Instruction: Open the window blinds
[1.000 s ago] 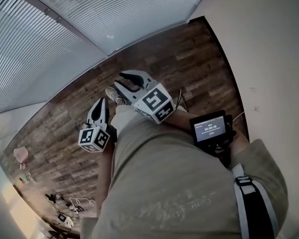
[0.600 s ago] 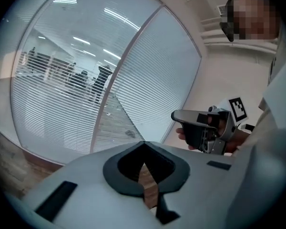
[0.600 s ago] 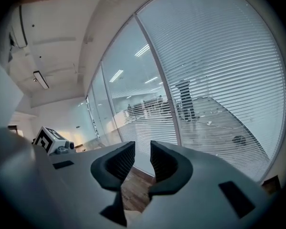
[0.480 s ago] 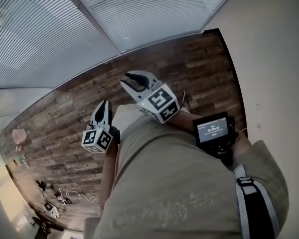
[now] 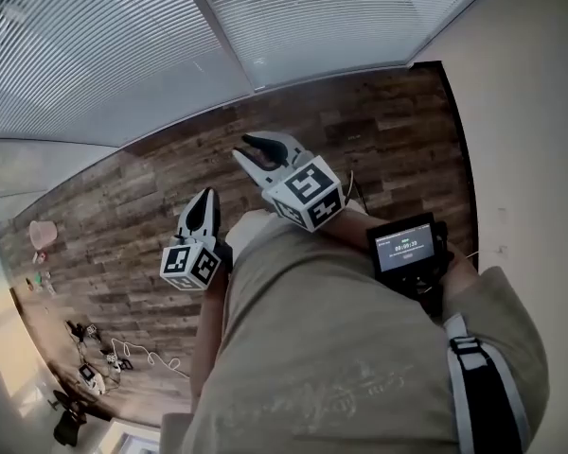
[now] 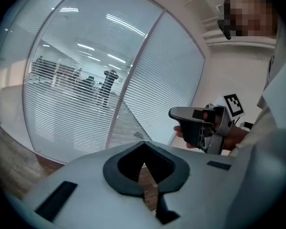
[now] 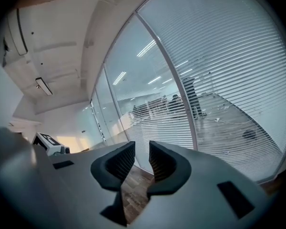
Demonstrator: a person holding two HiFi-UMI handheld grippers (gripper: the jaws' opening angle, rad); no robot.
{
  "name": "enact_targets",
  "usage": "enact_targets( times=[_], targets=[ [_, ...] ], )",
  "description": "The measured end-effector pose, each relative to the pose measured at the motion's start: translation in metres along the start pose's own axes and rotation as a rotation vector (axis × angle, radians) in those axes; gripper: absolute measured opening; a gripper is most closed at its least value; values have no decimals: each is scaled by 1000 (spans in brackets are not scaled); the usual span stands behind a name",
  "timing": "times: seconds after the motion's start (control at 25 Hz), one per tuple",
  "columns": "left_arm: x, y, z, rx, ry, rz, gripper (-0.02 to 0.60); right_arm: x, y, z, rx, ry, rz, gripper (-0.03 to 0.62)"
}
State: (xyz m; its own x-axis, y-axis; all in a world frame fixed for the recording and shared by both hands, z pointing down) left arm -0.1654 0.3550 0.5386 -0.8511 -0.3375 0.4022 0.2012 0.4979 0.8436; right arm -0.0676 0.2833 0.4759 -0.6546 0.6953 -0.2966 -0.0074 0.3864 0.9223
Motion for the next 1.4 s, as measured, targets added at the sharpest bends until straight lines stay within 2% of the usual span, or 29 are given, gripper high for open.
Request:
enact_targets(
  times=[0.24, 0.4, 0.6, 0.72, 0.8, 0.92, 1.04, 1.08, 1.16, 1.28, 1.4],
  targets=[
    [68, -5, 49, -20, -58, 67, 14, 41, 8, -44, 11, 27, -30, 89],
    [102, -11, 83, -18, -37, 56, 14, 90, 3, -71, -34, 24, -90, 89],
    [177, -6, 155, 5, 3, 82, 15, 217, -10, -116, -147, -166, -224, 89],
    [183, -3, 147, 24, 27, 84, 14, 237, -15, -116, -204, -249, -297, 89],
    [180, 2, 134, 53, 57, 77, 14, 236, -4, -118, -181, -234, -233, 89],
    [183, 17, 120, 101, 103, 73, 14, 228, 23, -122, -135, -150, -122, 89],
    [192, 24, 130, 141, 153, 68, 14, 239, 40, -128, -107, -87, -73, 87],
    [193, 24, 134, 151, 172, 65, 15, 245, 45, -131, -94, -86, -87, 87],
    [195, 23, 133, 163, 206, 60, 14, 249, 49, -135, -88, -109, -193, 87],
    [194, 18, 129, 162, 240, 47, 15, 250, 29, -122, -172, -137, -361, 88],
    [183, 10, 127, 160, 272, 23, 14, 258, 10, -106, -252, -213, -493, 87]
  ],
)
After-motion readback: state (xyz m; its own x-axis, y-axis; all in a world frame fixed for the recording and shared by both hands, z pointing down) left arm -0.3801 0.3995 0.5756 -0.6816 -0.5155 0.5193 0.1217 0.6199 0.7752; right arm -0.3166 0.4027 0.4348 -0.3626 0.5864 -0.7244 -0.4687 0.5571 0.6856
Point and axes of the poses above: the fingertips, and each gripper's own axes: z backward along the fingers, x to its left, y out of its underside, the point moved 1 cm from there along z, backward along the fingers, and after that the axes turned 2 degrees about y, right-handed, at the moved point
